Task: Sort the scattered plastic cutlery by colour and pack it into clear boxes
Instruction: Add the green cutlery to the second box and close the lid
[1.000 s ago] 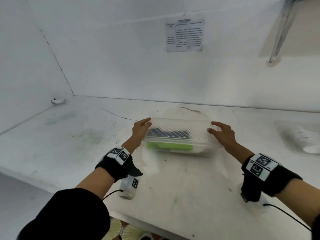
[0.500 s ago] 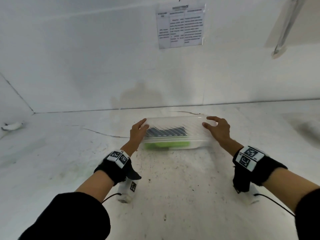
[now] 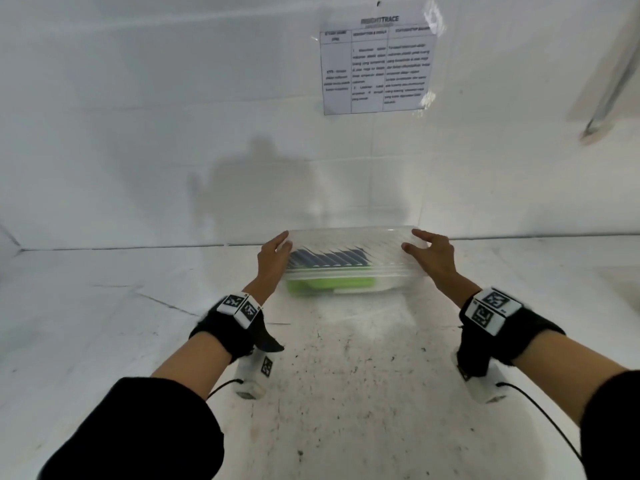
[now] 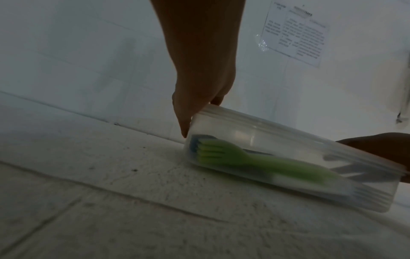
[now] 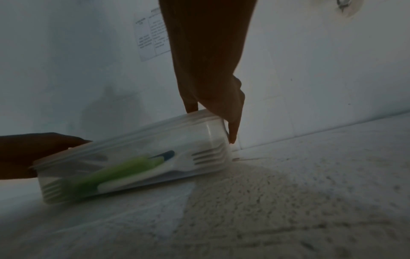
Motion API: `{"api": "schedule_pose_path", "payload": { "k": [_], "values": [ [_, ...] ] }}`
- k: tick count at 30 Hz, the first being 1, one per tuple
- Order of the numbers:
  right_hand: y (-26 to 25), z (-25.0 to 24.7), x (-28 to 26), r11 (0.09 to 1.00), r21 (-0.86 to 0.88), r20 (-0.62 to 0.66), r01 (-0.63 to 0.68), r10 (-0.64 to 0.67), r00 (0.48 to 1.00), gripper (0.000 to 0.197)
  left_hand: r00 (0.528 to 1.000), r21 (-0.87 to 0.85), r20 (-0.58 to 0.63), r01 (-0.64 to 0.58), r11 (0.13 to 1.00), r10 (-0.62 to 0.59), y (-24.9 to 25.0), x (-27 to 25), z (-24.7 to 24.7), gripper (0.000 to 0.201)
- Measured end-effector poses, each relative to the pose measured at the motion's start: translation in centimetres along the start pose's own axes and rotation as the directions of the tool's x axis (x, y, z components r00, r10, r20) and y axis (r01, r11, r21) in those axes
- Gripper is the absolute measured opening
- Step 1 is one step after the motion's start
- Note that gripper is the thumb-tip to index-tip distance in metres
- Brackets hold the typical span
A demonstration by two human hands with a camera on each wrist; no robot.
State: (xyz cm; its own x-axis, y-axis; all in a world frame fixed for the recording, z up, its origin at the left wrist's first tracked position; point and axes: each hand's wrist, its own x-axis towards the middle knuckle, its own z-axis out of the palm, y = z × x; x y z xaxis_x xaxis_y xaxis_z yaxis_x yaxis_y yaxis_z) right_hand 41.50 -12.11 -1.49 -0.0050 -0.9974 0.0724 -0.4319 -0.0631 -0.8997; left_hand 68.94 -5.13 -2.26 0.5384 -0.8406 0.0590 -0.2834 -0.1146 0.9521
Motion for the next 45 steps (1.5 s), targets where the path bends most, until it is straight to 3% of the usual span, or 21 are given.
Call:
{"api": "schedule_pose_path", "payload": {
  "k": [7, 18, 23, 26, 31, 34, 37, 40, 45],
  "values": [
    [2.3, 2.6, 3.0, 0.992, -0.086, -0.023, 0.088, -0.09, 0.996, 0.047, 0.998, 0.008, -0.046, -0.048, 0.999, 0.049, -1.7, 3.1, 1.4, 0.034],
    [2.8, 3.0, 4.4, 0.995, -0.041, -0.048, 0.089, -0.09, 0.995, 0.046, 0.993, 0.123, -0.069, -0.082, 0.989, 0.091, -1.9, 4.0, 1.9, 0.032],
    [2.0, 2.3, 3.7, 0.996, -0.06, -0.01, 0.072, -0.073, 0.997, 0.045, 0.988, 0.388, -0.046, -0.121, 0.914, 0.15, -1.1, 3.1, 1.6, 0.036],
    [2.0, 0.8, 2.7, 0.998, -0.01, -0.078, 0.056, -0.057, 0.995, 0.039, 0.96, 0.459, -0.031, -0.235, 0.857, 0.28, -0.2, 2.2, 1.6, 0.037],
    [2.4, -4.7, -0.3, 0.989, 0.121, -0.227, 0.085, -0.056, 0.972, 0.03, 0.915, 0.25, 0.092, -0.404, 0.88, 0.394, 3.5, -1.5, 5.2, 0.032],
    [2.7, -9.6, -2.9, 0.987, 0.137, -0.294, 0.083, -0.04, 0.955, 0.029, 0.925, 0.081, 0.179, -0.354, 0.932, 0.336, 6.9, -5.2, 8.8, 0.028],
    [3.5, -15.4, -6.2, 0.983, 0.164, -0.341, 0.076, -0.015, 0.94, 0.029, 0.911, 0.023, 0.284, -0.319, 0.947, 0.3, 10.0, -9.2, 12.9, 0.025],
    [5.0, -21.7, -10.2, 0.977, 0.205, -0.387, 0.057, 0.028, 0.922, 0.028, 0.866, -0.101, 0.408, -0.272, 0.957, 0.29, 12.9, -13.8, 17.1, 0.022],
    [9.0, -32.1, -17.0, 0.99, 0.139, -0.498, 0.01, 0.061, 0.865, 0.028, 0.748, -0.245, 0.583, -0.21, 0.947, 0.317, 16.8, -22.1, 23.5, 0.018]
  ]
}}
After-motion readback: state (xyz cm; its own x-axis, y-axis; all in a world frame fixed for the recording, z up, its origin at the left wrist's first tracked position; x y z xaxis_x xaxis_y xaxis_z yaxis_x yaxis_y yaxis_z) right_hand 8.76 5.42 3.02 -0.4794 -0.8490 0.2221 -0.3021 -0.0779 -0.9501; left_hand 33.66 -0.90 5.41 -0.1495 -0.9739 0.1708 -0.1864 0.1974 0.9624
